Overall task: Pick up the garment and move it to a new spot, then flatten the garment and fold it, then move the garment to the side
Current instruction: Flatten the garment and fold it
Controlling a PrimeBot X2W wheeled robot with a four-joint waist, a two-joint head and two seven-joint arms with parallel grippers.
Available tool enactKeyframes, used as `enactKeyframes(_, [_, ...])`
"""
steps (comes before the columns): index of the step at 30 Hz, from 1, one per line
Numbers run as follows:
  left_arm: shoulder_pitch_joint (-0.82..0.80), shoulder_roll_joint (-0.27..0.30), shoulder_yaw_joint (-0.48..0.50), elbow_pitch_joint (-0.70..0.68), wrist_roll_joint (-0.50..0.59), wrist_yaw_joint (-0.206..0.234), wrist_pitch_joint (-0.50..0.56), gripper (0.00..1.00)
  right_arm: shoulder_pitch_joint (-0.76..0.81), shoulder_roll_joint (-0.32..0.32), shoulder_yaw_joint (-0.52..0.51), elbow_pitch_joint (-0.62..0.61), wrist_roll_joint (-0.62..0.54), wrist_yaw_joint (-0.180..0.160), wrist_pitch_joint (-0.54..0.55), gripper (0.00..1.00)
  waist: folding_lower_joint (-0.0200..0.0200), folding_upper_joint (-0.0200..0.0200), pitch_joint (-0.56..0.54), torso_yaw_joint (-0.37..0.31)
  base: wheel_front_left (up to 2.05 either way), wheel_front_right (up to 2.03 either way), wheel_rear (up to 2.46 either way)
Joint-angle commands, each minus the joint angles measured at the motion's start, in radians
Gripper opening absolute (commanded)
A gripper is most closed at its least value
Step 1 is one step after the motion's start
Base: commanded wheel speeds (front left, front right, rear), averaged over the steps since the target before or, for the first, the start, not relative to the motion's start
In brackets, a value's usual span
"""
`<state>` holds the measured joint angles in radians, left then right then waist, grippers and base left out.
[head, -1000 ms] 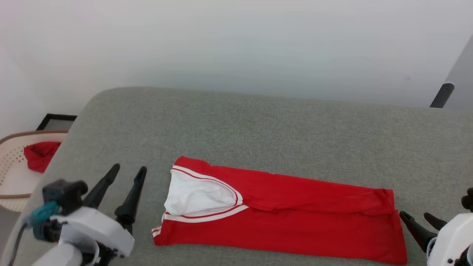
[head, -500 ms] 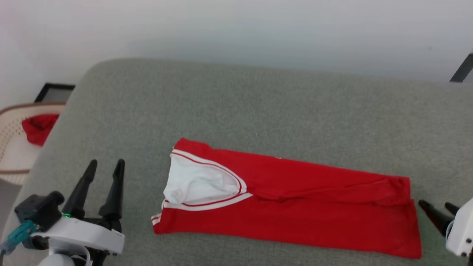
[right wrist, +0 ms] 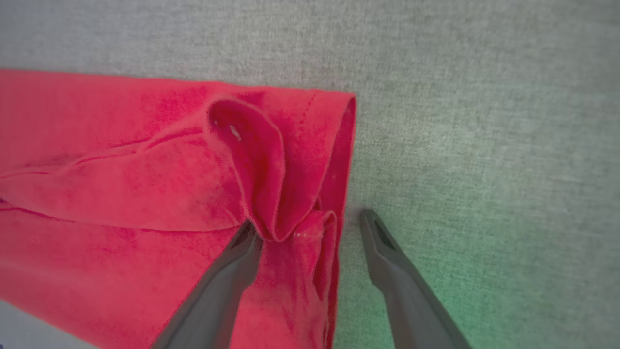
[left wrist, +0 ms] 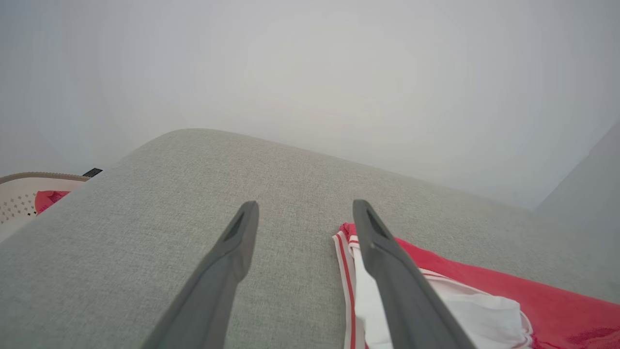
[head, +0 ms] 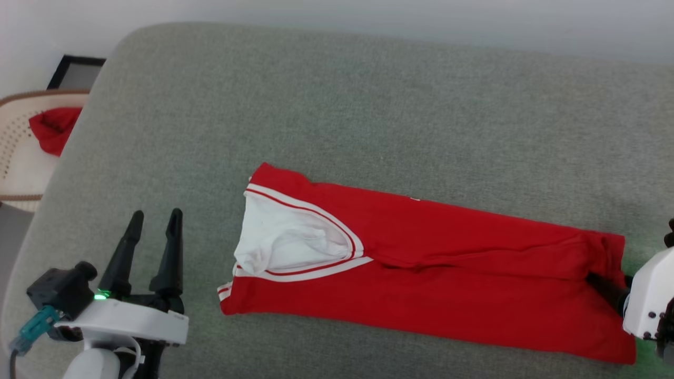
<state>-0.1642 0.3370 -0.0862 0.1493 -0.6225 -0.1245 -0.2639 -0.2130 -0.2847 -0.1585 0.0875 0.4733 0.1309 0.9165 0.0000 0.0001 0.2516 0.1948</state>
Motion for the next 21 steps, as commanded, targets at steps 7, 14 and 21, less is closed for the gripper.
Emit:
enactKeyframes(7, [-0.021, -0.023, -0.001, 0.008, -0.004, -0.006, 0.001, 1.00, -0.008, 0.029, 0.080, 0.113, 0.016, 0.000, 0.075, 0.00, 0.0000, -0.0001, 0.032, 0.023, 0.00, 0.00, 0.00])
enactKeyframes(14, [-0.002, -0.021, 0.007, 0.005, -0.025, -0.007, 0.001, 1.00, -0.033, -0.003, 0.060, 0.079, 0.054, 0.000, 0.100, 0.00, 0.0000, -0.0001, 0.021, 0.019, 0.00, 0.00, 0.00])
enactKeyframes(21, [0.018, -0.021, 0.023, 0.000, -0.028, -0.007, 0.001, 1.00, -0.061, -0.044, 0.023, 0.065, 0.055, -0.001, 0.073, 0.00, 0.0000, -0.0001, -0.003, 0.009, 0.00, 0.00, 0.00])
